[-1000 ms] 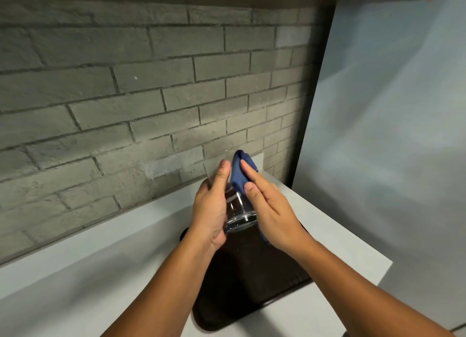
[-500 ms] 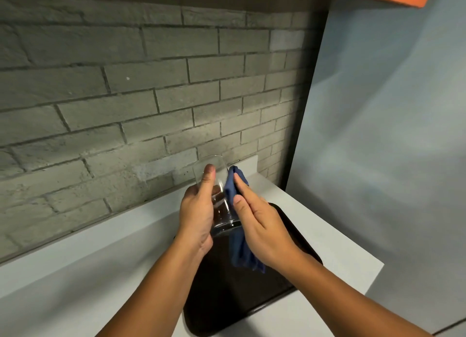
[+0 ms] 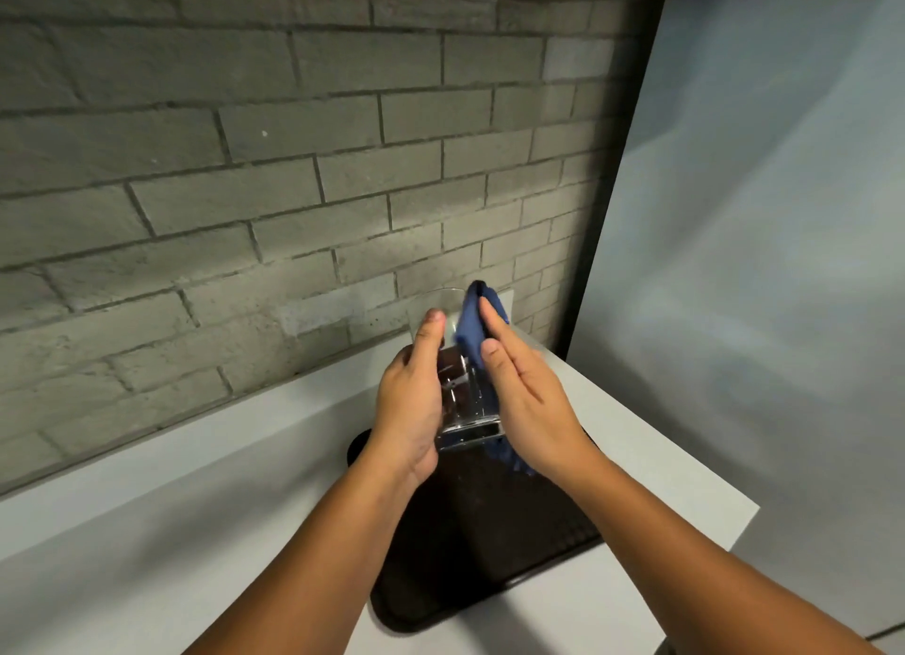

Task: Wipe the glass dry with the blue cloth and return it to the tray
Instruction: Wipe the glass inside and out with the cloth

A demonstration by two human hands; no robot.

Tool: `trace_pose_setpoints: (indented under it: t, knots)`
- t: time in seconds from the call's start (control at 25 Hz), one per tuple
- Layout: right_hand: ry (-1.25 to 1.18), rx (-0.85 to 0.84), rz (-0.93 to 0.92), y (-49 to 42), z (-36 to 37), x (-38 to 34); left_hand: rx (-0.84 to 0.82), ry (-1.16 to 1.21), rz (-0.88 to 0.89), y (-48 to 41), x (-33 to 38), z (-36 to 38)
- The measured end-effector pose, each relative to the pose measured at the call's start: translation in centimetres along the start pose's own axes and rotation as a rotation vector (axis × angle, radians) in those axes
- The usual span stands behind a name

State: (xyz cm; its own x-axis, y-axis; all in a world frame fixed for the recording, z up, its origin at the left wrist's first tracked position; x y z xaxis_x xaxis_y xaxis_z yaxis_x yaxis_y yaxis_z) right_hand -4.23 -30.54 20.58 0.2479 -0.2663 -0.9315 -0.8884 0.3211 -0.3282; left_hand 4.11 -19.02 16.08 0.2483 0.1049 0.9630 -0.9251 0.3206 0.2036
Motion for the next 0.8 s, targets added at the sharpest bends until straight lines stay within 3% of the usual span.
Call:
trace_pose_setpoints:
  t: [0.08, 0.2, 0.36, 0.48, 0.64, 0.8]
  knots:
    - [-0.039, 0.026, 0.001, 0.0, 0.2, -0.3, -0.01, 0.018, -0.011, 0.3, 0.1, 0.2]
    - [0.091, 0.051, -0.085, 0.4, 0.3, -1.0, -0.049, 0.032, 0.04, 0.6, 0.6, 0.7]
    - [-0.132, 0.03, 0.069, -0.5, -0.1, -0.1, -0.06, 0.003, 0.04, 0.8, 0.5, 0.6]
    - [0.105, 0.041, -0.076, 0.7, 0.0, -1.0, -0.067, -0.009, 0.011, 0.3, 0.5, 0.0]
    - [-0.171, 0.017, 0.083, -0.2, -0.3, 0.6, -0.116, 0.032, 0.028, 0.4, 0.9, 0.1]
    - [-0.128, 0.051, 0.085, 0.0, -0.6, 0.5, -0.143, 0.027, 0.058, 0.0, 1.2, 0.5]
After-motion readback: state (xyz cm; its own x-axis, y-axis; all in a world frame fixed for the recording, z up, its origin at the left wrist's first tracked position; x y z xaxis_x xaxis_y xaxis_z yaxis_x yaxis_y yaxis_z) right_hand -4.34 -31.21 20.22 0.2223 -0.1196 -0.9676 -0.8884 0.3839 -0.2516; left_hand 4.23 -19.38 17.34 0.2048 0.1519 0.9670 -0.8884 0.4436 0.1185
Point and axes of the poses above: each hand's wrist, its own y-axis away from the middle knuckle, its own z-axis out of the palm, x = y × z, the point moved 7 cm from there along -y, towards the middle knuckle, and after that the axes turned 13 degrees about -y, right-handed, at the moved point
